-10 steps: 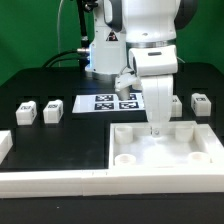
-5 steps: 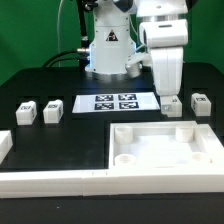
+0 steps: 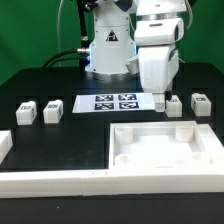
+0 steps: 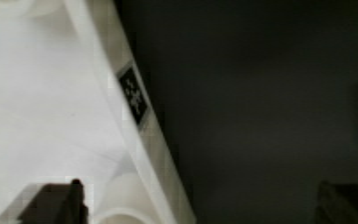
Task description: Assemble one leg
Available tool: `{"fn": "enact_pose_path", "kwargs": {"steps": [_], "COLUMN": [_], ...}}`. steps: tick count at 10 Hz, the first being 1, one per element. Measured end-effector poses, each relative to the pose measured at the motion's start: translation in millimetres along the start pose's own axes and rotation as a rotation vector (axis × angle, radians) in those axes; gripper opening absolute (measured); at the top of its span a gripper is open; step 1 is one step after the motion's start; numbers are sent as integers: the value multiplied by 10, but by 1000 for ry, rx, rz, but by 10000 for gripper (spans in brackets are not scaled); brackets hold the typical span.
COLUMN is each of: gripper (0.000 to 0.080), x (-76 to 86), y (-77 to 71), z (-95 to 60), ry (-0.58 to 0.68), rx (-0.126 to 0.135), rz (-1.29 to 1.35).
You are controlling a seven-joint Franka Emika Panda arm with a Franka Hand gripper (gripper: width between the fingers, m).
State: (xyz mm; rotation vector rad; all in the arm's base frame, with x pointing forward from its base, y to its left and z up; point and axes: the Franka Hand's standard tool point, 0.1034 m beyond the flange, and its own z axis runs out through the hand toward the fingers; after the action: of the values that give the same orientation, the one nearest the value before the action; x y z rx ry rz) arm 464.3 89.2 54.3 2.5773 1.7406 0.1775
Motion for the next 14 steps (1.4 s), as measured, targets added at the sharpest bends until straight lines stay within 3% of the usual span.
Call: {"fn": "enact_pose_path", "kwargs": {"steps": [3,7,9,14], "gripper": [649,649,649,649], "x": [-104,30,173,788], "y": [-69,-272,-364,-813], "z": [52,35,20,-20], "ry": [-3,-10,-11,4], "rx": [28,53,57,83], "rz": [435,967,1087,1072]}}
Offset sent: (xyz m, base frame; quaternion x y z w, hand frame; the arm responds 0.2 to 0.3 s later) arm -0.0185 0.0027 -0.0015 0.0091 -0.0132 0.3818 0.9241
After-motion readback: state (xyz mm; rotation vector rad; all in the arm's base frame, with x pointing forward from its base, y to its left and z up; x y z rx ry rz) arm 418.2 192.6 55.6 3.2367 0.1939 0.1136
